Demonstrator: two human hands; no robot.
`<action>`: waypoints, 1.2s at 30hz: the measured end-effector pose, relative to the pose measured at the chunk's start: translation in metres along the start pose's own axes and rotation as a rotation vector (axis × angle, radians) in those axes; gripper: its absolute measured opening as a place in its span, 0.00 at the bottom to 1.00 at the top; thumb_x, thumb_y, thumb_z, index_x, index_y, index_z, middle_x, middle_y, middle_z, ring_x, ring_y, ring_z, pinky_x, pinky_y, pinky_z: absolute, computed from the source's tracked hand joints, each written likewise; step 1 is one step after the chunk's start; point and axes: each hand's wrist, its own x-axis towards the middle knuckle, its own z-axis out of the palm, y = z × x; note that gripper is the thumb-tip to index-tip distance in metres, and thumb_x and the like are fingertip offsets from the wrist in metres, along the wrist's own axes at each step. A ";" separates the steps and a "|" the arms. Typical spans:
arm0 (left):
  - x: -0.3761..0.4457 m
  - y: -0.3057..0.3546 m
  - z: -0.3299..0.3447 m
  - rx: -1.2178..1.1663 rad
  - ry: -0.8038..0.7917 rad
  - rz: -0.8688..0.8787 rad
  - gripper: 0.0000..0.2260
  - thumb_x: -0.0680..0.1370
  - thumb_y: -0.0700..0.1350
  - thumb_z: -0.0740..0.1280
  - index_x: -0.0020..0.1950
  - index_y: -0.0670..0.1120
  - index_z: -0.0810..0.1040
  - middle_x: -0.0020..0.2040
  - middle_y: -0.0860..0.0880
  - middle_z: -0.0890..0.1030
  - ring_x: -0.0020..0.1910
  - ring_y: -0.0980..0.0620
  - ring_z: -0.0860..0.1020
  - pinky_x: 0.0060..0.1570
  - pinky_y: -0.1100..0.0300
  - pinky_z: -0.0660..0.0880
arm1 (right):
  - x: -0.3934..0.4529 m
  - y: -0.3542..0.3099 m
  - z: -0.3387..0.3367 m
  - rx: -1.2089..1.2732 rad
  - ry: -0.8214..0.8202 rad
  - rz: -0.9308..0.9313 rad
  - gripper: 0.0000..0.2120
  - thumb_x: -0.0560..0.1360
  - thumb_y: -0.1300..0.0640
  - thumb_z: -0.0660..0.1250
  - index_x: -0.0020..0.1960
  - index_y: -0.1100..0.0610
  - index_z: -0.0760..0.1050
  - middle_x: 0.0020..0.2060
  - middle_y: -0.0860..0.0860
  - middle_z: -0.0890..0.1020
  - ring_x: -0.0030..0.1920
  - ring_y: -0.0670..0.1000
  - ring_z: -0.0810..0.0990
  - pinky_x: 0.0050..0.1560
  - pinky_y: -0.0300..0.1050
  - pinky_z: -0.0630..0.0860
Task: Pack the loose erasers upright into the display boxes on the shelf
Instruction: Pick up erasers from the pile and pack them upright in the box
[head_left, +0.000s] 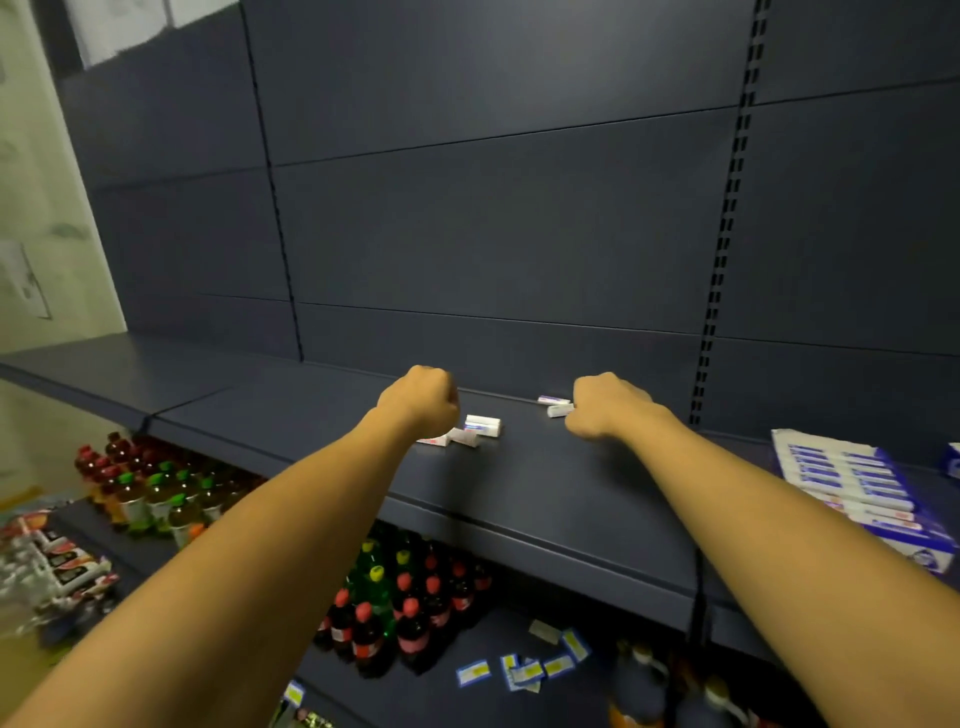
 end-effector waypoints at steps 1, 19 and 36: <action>0.000 -0.010 -0.002 -0.006 -0.002 0.010 0.12 0.76 0.40 0.63 0.54 0.45 0.83 0.52 0.46 0.83 0.46 0.45 0.81 0.50 0.48 0.82 | 0.002 -0.010 0.003 0.000 0.019 0.009 0.05 0.78 0.55 0.61 0.49 0.56 0.72 0.42 0.52 0.74 0.44 0.56 0.75 0.40 0.45 0.69; 0.055 -0.080 0.024 -0.086 -0.071 0.195 0.11 0.78 0.40 0.63 0.55 0.45 0.83 0.53 0.46 0.83 0.48 0.45 0.81 0.52 0.47 0.82 | 0.066 -0.070 0.041 0.157 0.195 0.043 0.15 0.71 0.64 0.63 0.54 0.50 0.78 0.51 0.51 0.80 0.48 0.55 0.78 0.47 0.48 0.80; 0.160 -0.087 0.101 -0.340 -0.193 0.427 0.13 0.77 0.34 0.67 0.50 0.52 0.84 0.50 0.53 0.83 0.45 0.57 0.79 0.52 0.59 0.78 | 0.143 -0.055 0.106 0.503 0.431 0.148 0.08 0.72 0.61 0.69 0.47 0.49 0.81 0.37 0.44 0.81 0.40 0.46 0.79 0.47 0.46 0.78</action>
